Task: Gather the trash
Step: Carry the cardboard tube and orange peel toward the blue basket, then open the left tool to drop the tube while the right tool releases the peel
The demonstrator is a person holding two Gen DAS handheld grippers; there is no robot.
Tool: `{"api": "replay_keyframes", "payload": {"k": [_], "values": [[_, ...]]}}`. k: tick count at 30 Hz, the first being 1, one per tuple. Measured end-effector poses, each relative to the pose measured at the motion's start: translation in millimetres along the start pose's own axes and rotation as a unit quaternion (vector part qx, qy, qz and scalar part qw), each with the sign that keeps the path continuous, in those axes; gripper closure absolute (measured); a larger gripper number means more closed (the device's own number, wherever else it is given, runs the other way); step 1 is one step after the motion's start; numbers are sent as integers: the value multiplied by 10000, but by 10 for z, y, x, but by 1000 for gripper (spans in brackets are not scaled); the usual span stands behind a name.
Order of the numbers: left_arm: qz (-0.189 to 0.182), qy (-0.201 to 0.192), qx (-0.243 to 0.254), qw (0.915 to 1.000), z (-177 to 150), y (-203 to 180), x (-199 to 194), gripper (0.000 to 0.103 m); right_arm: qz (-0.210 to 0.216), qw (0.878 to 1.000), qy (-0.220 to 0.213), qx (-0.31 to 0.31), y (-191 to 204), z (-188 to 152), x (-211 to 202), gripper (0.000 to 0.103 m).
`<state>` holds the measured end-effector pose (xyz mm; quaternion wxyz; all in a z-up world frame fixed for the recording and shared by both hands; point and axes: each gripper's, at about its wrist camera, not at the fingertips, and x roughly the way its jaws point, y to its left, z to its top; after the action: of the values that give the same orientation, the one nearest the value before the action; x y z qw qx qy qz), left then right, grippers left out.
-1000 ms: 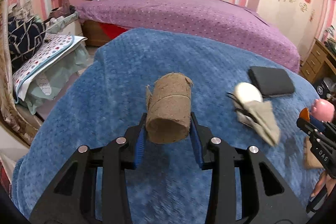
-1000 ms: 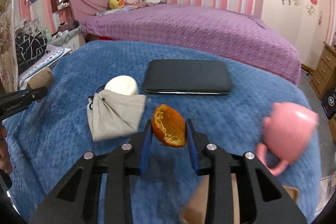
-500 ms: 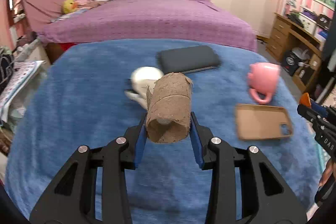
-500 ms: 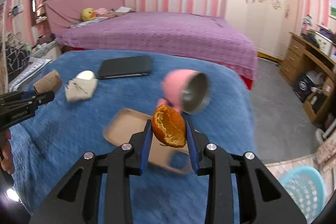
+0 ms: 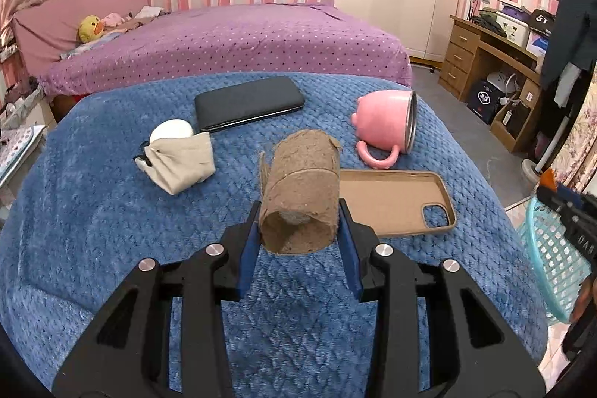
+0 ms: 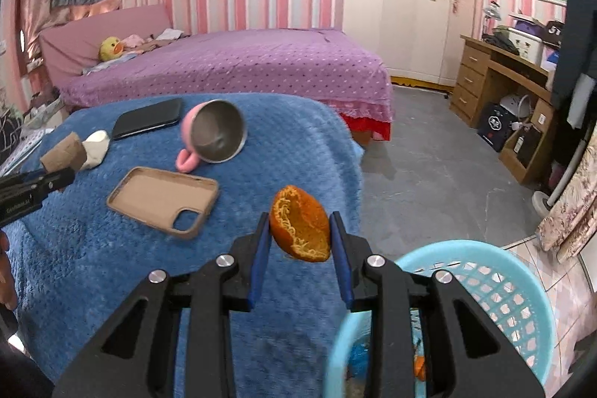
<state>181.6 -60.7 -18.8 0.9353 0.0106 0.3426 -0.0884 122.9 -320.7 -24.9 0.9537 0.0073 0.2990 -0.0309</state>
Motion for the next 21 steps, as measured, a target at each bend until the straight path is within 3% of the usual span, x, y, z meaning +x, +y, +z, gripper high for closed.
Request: {"api": "replay_keyframes", "payload": {"k": [11, 21], "values": [[117, -53, 378, 9992, -101, -370, 21, 66, -252, 9993, 1, 287, -509, -125, -61, 71], [-523, -351, 810, 9947, -60, -1481, -103, 65, -704, 9966, -19, 420, -1182, -258, -198, 71]]}}
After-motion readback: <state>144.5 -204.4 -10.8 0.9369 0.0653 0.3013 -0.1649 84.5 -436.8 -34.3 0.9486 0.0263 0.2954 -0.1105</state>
